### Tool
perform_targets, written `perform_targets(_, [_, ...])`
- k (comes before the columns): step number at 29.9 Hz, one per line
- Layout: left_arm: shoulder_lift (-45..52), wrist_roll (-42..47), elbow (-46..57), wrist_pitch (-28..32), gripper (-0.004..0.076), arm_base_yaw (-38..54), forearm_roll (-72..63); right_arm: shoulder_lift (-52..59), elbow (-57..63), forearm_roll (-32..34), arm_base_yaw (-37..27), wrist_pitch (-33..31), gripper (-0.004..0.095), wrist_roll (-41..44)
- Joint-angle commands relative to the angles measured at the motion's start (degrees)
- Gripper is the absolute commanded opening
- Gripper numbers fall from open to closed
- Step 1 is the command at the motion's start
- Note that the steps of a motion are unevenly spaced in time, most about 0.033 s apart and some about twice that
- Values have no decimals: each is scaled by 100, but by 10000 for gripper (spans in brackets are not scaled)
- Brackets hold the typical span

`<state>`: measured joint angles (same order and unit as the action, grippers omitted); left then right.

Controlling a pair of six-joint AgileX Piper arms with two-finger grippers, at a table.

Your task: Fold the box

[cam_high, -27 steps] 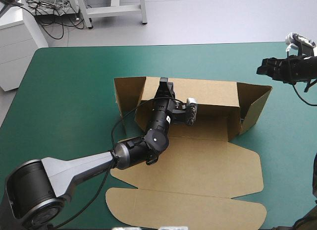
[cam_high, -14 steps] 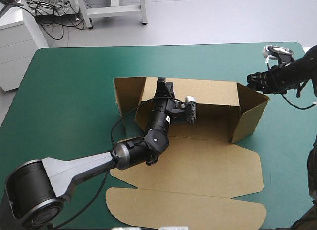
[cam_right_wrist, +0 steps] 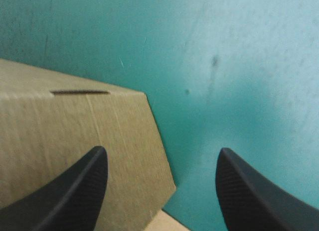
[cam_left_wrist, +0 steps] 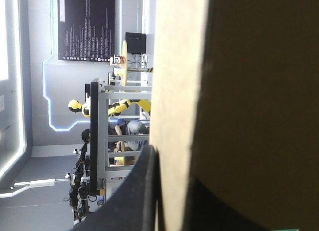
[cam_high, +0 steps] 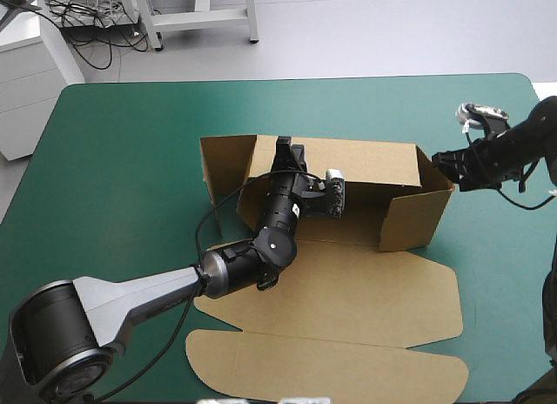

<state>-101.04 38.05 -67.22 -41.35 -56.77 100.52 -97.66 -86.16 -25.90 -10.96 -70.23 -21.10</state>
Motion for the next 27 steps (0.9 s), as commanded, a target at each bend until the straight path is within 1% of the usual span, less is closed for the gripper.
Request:
perform_targets(1, [122,213,32,91,-10,2,273,563,432,-189,-38,-157,575,-417])
perform_targets(4, [122,213,32,91,-10,2,273,802,703,-276,-38,-30,575,-573])
perform_targets(12, [122,213,32,91,-10,2,273,1324,741,-827,-38,-53,575,-972])
perform_targets(18, [122,213,32,91,-10,2,273,1453,1269,-986,-38,-53,575,-1292])
perform_targets(22, [122,213,32,91,-10,2,273,1534,1619,-1353,-38,149,575,-1680])
perform_targets(25, [122,213,32,91,-10,2,273,1534,1633,-1422,-38,162,575,-1726])
perform_targets(27, [122,213,32,91,-10,2,273,1534,1633,-1432,-38,57,575,-1726])
